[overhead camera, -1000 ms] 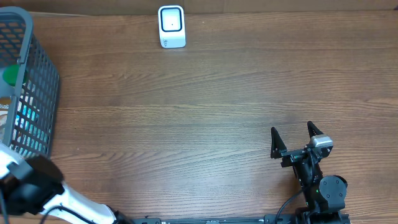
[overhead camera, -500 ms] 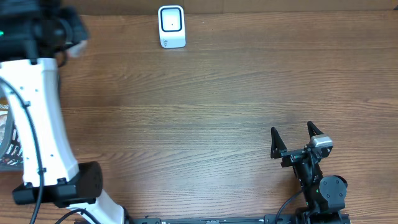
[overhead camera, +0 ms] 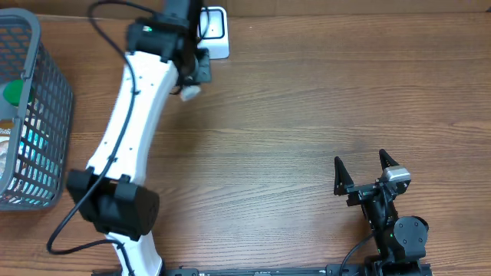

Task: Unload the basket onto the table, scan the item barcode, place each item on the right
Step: 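Lift the orange packet out and carry it toward the scanner, then lower the orange packet onto the table center and release it, then reach the left gripper into the basket and grasp the teal packet, then carry the teal packet out and place it left of the orange packet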

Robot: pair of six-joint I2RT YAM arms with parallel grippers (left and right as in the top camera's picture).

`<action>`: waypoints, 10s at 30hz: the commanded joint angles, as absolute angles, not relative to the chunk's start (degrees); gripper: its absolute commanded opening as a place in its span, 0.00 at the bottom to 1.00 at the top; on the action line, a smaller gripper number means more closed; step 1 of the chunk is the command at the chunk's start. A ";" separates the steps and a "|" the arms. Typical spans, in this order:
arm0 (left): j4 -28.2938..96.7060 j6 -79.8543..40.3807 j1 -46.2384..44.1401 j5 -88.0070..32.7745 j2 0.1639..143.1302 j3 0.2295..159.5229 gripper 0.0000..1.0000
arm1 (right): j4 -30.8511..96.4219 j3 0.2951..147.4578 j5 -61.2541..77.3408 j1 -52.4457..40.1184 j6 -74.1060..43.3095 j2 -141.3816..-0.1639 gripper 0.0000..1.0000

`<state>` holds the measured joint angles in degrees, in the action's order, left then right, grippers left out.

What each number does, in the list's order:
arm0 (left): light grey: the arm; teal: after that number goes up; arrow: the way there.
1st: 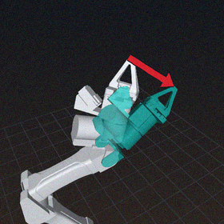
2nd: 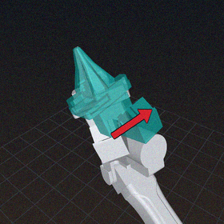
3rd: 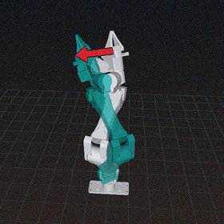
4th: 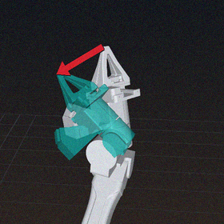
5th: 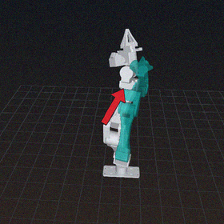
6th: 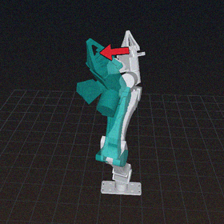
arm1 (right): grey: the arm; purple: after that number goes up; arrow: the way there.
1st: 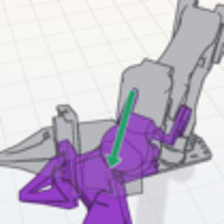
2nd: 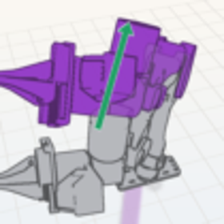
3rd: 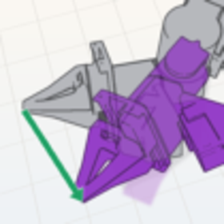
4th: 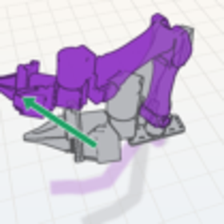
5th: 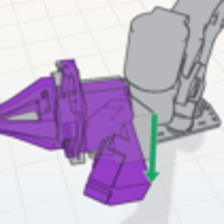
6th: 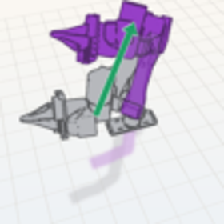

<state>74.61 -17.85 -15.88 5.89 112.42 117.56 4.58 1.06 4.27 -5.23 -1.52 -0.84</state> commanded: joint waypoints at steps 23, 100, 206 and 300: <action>61.52 -18.90 -22.46 0.84 113.16 103.26 0.04 | 4.38 0.45 4.40 -4.80 -1.85 -0.16 1.00; 71.18 -13.69 18.76 6.22 86.00 126.13 0.85 | 4.40 0.45 4.40 -4.80 -1.85 -0.16 1.00; 34.59 0.05 44.60 -1.50 116.92 84.31 0.69 | 4.40 0.45 4.40 -4.80 -1.85 -0.16 1.00; 59.99 -35.77 -19.49 9.82 97.54 102.98 0.73 | 4.40 0.45 4.40 -4.80 -1.85 -0.16 1.00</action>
<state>55.55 -45.06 -22.26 1.26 105.45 94.28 4.60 1.06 4.25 -5.21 -1.52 -0.84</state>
